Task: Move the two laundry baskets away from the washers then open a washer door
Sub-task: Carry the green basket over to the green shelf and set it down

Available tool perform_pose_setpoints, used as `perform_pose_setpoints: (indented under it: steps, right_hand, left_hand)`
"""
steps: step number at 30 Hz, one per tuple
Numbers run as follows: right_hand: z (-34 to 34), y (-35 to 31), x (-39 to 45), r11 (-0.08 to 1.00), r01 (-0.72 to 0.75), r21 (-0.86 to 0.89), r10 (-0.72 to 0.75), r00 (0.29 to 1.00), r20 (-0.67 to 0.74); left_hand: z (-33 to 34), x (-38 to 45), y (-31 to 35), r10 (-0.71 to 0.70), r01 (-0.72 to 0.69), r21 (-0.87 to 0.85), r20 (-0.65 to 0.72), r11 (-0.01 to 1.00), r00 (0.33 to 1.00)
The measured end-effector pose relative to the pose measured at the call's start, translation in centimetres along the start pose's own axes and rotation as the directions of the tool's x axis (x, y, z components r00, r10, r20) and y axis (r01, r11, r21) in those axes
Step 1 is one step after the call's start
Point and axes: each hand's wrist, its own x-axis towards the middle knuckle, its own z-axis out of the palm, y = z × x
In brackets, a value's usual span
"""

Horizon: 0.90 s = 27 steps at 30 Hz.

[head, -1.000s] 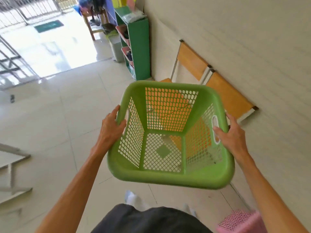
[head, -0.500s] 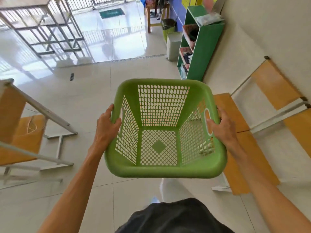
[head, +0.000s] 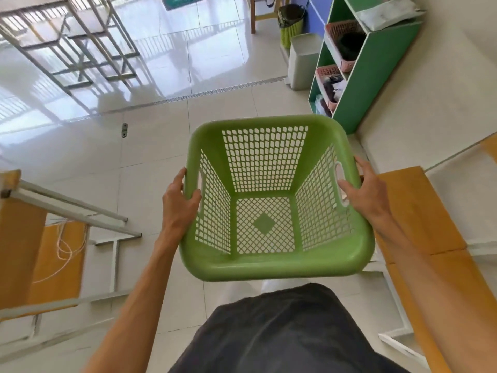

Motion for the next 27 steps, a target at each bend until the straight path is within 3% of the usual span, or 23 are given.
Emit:
perform_pose_setpoints:
  steps: [11, 17, 23, 27]
  right_hand:
    - [3.2, -3.6, 14.4, 0.982, -0.185, 0.046, 0.19, 0.963, -0.19]
    - [4.3, -4.8, 18.8, 0.951, -0.292, 0.102, 0.31, 0.894, -0.323]
    - [4.6, -5.4, 20.7, 0.874, -0.406, 0.266, 0.485, 0.715, -0.503]
    - [4.8, -3.8, 21.3, 0.79, -0.471, 0.393, 0.609, 0.53, -0.589]
  left_hand:
    - [5.3, 24.8, 3.0, 0.112, -0.104, -0.047, 0.195, 0.993, 0.974]
    - [8.6, 38.0, 7.3, 0.189, -0.174, -0.075, 0.447, 0.982, 0.874]
    - [15.1, 48.4, 14.4, 0.321, -0.339, -0.101, 0.64, 0.936, 0.698]
    - [22.7, 51.8, 19.9, 0.383, -0.447, -0.114, 0.723, 0.887, 0.575]
